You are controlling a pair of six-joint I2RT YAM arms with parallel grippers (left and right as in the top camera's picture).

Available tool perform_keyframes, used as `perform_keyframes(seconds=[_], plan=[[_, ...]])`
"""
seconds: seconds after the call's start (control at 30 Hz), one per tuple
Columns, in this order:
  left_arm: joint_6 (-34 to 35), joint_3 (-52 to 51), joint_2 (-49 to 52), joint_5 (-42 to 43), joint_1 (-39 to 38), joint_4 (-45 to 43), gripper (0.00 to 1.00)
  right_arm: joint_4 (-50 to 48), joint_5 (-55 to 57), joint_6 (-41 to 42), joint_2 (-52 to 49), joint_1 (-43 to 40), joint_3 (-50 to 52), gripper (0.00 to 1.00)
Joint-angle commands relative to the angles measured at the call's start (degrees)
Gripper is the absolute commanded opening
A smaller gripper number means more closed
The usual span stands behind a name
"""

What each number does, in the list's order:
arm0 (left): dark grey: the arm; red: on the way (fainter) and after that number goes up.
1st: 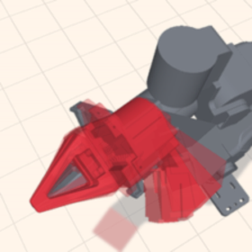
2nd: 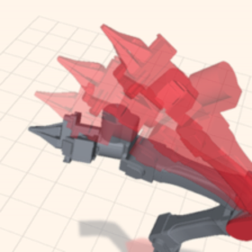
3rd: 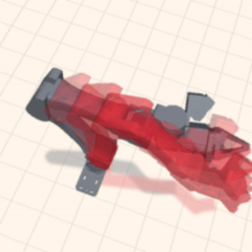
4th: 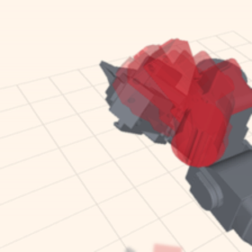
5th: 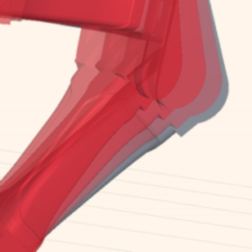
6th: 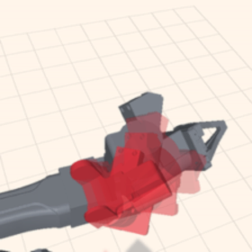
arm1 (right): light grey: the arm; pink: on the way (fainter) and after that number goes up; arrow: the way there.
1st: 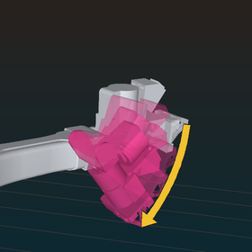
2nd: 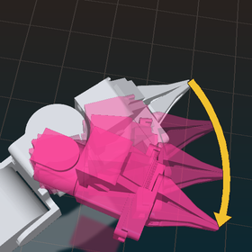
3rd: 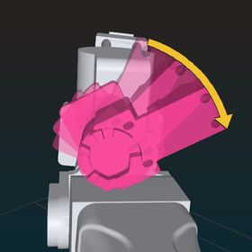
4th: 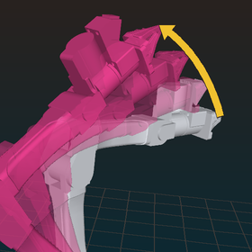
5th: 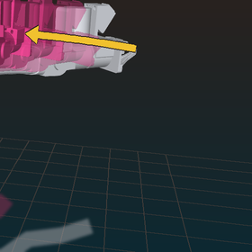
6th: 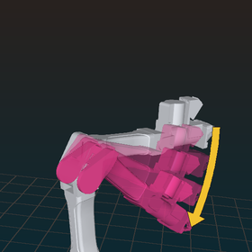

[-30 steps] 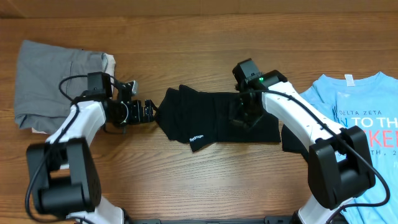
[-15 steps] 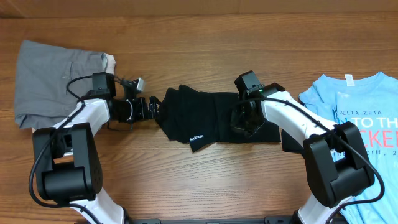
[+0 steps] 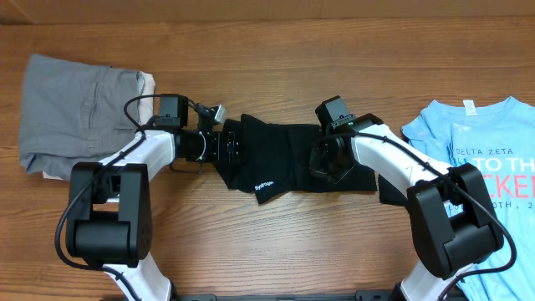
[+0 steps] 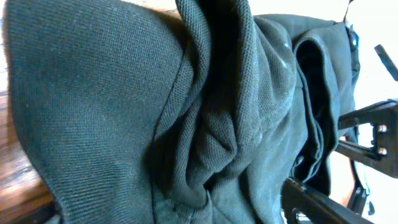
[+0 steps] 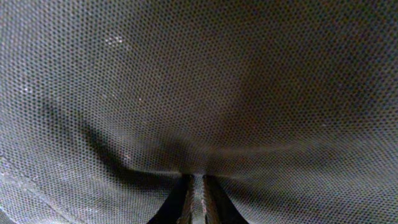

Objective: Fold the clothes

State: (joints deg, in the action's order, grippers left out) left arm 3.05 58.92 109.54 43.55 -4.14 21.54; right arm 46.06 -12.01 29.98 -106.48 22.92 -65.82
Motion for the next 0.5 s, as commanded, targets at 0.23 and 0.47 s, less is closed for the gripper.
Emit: perform_keyframes(seconds=[0.23,0.47], plan=[[5.0,-1.7,3.3,-2.6,-3.1,-2.7,0.78,-0.6,-0.7,0.3,-0.3,-0.2,0.7,0.09],[7.5,-1.7,3.3,-3.1,-5.1,-4.3,0.48,-0.5,-0.7,0.3,-0.3,-0.2,0.7,0.09]])
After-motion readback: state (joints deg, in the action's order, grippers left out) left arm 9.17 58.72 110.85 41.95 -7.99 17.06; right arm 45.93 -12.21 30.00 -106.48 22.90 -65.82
